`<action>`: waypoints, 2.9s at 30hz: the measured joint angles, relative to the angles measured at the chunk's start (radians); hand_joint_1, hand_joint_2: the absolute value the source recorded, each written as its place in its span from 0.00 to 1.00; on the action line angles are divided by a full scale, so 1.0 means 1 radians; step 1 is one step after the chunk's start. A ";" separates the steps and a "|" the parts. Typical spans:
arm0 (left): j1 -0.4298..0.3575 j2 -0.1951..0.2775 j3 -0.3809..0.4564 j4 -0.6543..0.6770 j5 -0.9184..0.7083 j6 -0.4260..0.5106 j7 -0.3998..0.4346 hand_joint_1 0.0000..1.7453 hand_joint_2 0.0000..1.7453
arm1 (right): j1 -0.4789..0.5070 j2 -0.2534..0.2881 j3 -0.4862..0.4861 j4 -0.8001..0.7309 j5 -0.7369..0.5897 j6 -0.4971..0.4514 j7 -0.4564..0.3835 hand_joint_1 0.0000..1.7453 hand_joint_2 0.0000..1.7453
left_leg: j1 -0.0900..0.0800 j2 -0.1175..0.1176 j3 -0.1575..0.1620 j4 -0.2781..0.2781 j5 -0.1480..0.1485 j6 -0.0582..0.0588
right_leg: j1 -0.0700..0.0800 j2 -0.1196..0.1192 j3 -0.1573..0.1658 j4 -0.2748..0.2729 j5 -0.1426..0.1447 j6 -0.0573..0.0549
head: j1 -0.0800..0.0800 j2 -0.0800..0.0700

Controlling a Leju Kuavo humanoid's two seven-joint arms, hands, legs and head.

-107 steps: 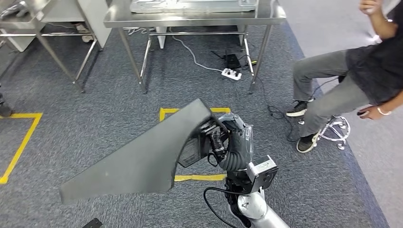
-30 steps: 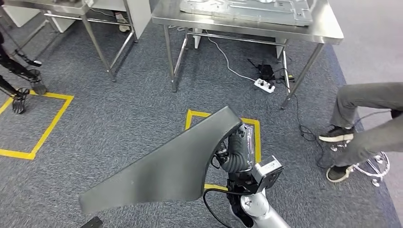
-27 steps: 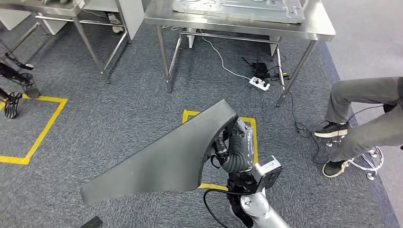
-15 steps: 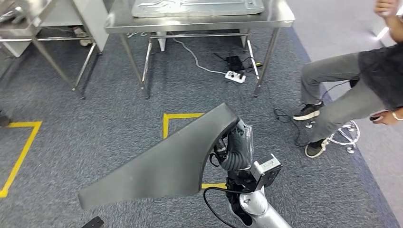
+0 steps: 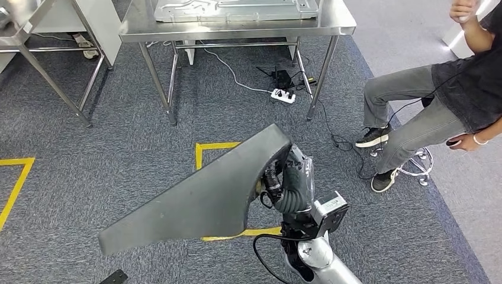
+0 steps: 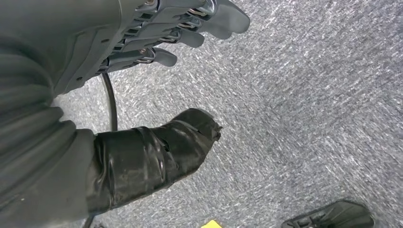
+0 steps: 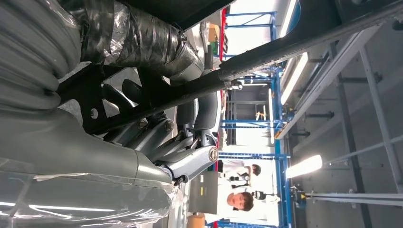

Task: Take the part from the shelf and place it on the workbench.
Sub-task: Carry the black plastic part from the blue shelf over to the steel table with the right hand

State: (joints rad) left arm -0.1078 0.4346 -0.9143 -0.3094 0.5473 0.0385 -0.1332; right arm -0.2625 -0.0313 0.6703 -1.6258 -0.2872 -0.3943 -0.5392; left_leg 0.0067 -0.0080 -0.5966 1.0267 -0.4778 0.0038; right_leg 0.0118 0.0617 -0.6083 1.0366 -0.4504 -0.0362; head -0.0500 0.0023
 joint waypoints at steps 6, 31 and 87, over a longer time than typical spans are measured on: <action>-0.001 0.001 0.000 0.000 -0.001 0.000 -0.002 0.00 1.00 | 0.000 0.000 0.000 0.000 0.002 0.000 -0.003 0.98 1.00 | -0.005 0.000 -0.001 0.004 -0.002 0.013 | -0.006 0.001 0.002 -0.008 0.004 0.018 | 0.000 0.000; 0.002 0.004 -0.005 0.000 -0.002 -0.003 -0.015 0.00 1.00 | -0.002 -0.001 0.000 0.015 0.017 -0.001 -0.007 0.98 1.00 | 0.016 0.019 -0.126 0.251 -0.091 -0.022 | -0.010 -0.042 0.011 0.020 -0.030 -0.006 | -0.002 0.000; 0.004 0.008 -0.010 0.000 0.001 -0.008 -0.011 0.00 1.00 | -0.007 0.000 0.001 0.031 0.048 -0.023 0.011 0.98 1.00 | 0.014 -0.051 0.019 0.018 -0.043 -0.014 | -0.025 -0.024 0.009 -0.011 -0.001 0.017 | -0.005 0.000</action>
State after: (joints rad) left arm -0.1041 0.4421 -0.9247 -0.3094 0.5485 0.0310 -0.1442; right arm -0.2697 -0.0318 0.6711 -1.5953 -0.2393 -0.4170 -0.5283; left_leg 0.0207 -0.0588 -0.5775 1.0447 -0.5207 -0.0098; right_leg -0.0129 0.0377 -0.5998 1.0251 -0.4518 -0.0188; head -0.0553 0.0023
